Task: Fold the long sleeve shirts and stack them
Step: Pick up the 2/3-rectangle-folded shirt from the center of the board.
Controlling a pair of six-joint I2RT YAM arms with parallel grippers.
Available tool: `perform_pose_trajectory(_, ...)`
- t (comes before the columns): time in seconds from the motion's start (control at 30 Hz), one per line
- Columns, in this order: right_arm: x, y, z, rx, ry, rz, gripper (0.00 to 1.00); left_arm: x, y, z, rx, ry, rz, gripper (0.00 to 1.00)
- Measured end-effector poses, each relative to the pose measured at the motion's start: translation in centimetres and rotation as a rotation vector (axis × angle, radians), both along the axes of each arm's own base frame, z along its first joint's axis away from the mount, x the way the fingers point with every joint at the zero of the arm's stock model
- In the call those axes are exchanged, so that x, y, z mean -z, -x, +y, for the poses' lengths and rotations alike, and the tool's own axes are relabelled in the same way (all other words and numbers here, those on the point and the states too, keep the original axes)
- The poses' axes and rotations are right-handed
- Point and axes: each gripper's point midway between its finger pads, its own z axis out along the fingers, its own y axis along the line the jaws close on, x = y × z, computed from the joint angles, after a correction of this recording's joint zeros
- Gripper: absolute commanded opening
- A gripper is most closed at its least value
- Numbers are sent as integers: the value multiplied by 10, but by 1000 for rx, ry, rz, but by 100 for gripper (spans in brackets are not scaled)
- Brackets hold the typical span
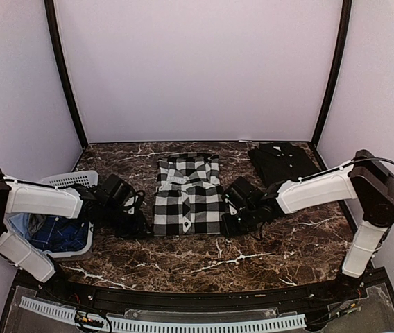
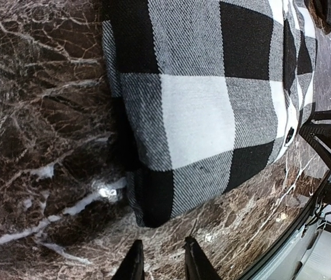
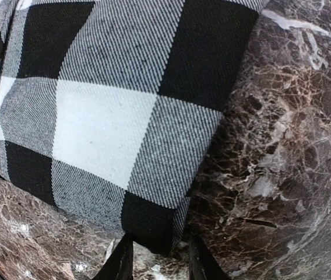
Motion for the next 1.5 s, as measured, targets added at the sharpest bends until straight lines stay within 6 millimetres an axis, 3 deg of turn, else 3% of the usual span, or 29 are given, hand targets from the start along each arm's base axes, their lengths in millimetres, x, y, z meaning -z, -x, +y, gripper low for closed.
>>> perform_pose_trajectory(0.47, 1, 2, 7, -4, -13, -5, 26, 19, -1, -5, 7, -26, 17, 23)
perform_pose_trajectory(0.87, 2, 1, 8, 0, -18, -6, 24, 22, -7, -3, -12, -50, -14, 23)
perform_pose_trajectory(0.97, 2, 1, 8, 2, -20, -6, 21, 22, -11, -7, -11, -42, -25, 19)
perform_pose_trajectory(1.13, 2, 1, 8, 5, -21, -5, 11, 24, -16, -12, -11, -40, -35, 1)
perform_pose_trajectory(1.23, 2, 0, 8, 10, -19, -9, 1, 26, -15, -12, -2, -47, -38, 0)
perform_pose_trajectory(1.5, 1, 2, 3, 16, -19, -24, 0, 24, -9, -14, 30, -79, -45, 0)
